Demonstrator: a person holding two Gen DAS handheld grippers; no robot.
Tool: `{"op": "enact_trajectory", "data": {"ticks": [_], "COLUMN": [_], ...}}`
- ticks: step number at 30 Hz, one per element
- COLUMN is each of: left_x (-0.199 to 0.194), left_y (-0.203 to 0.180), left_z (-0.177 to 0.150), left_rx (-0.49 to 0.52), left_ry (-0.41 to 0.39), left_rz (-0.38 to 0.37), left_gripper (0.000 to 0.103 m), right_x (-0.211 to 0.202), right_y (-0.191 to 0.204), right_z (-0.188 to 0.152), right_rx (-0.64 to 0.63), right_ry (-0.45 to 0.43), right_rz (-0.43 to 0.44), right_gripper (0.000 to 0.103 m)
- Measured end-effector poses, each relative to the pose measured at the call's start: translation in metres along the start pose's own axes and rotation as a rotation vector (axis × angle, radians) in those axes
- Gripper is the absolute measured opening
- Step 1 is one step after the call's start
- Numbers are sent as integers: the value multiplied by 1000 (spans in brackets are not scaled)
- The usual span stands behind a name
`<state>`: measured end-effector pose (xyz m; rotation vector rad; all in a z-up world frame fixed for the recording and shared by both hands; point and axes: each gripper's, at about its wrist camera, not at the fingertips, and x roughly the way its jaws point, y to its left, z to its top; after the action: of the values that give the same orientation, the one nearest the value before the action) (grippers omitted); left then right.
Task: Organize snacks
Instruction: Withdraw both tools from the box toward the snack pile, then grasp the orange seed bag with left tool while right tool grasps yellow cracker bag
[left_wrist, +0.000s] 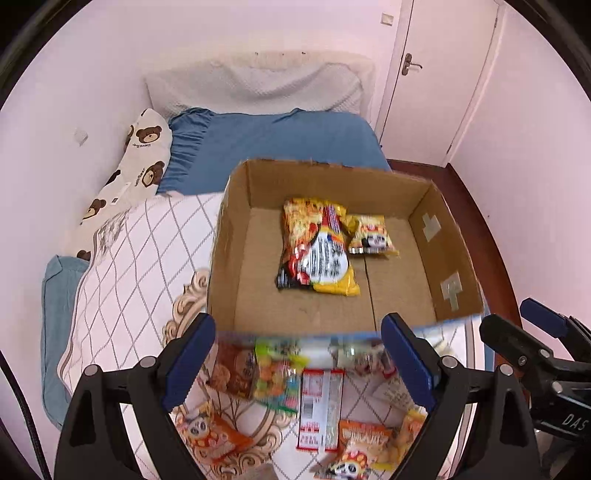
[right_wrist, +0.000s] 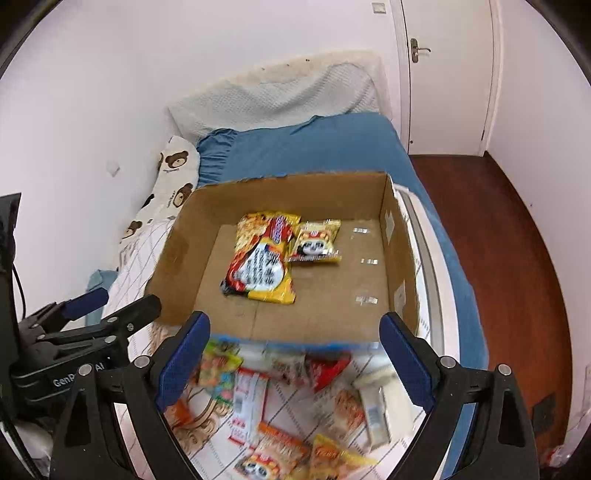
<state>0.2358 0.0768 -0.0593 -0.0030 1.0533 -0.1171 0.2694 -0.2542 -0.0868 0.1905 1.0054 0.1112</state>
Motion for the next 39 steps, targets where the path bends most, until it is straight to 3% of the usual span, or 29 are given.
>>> {"op": "enact_trajectory", "data": {"ticks": [5, 9, 11, 13, 14, 16, 19, 23, 31, 32, 33, 39], "left_x": [14, 51, 80, 100, 107, 122, 142, 149, 151, 152, 152, 152], "left_y": [-9, -27, -42, -54, -59, -75, -86, -72, -18, -14, -12, -6], "left_z": [-54, -112, -138, -155, -161, -170, -180, -190, -211, -213, -214, -220], "left_rx": [25, 88, 136, 166, 178, 226, 237, 116, -132, -140, -147, -148], "left_ry": [93, 250, 372, 433, 447, 464, 491, 507, 582, 585, 588, 597], "left_rz": [6, -4, -47, -50, -52, -63, -68, -111, -78, -75, -78, -105], "left_gripper": [92, 92, 92, 92, 92, 92, 92, 70, 63, 63, 63, 63], "right_x": [8, 25, 31, 32, 35, 39, 46, 65, 100, 104, 110, 118], "right_y": [-17, -47, -65, -80, -84, -90, -92, -90, -62, -58, -54, -43], "right_z": [-55, -115, -145, -171, -179, -196, -208, -215, -212, -210, -209, -205], "right_rx": [71, 194, 265, 315, 319, 325, 305, 300, 214, 199, 183, 87], "right_ry": [88, 197, 240, 261, 275, 298, 314, 329, 339, 348, 362, 503], "right_rz": [0, 24, 24, 22, 14, 13, 8, 35, 75, 79, 83, 94], "right_gripper": [95, 95, 95, 91, 85, 82, 82, 82, 82, 77, 66, 46]}}
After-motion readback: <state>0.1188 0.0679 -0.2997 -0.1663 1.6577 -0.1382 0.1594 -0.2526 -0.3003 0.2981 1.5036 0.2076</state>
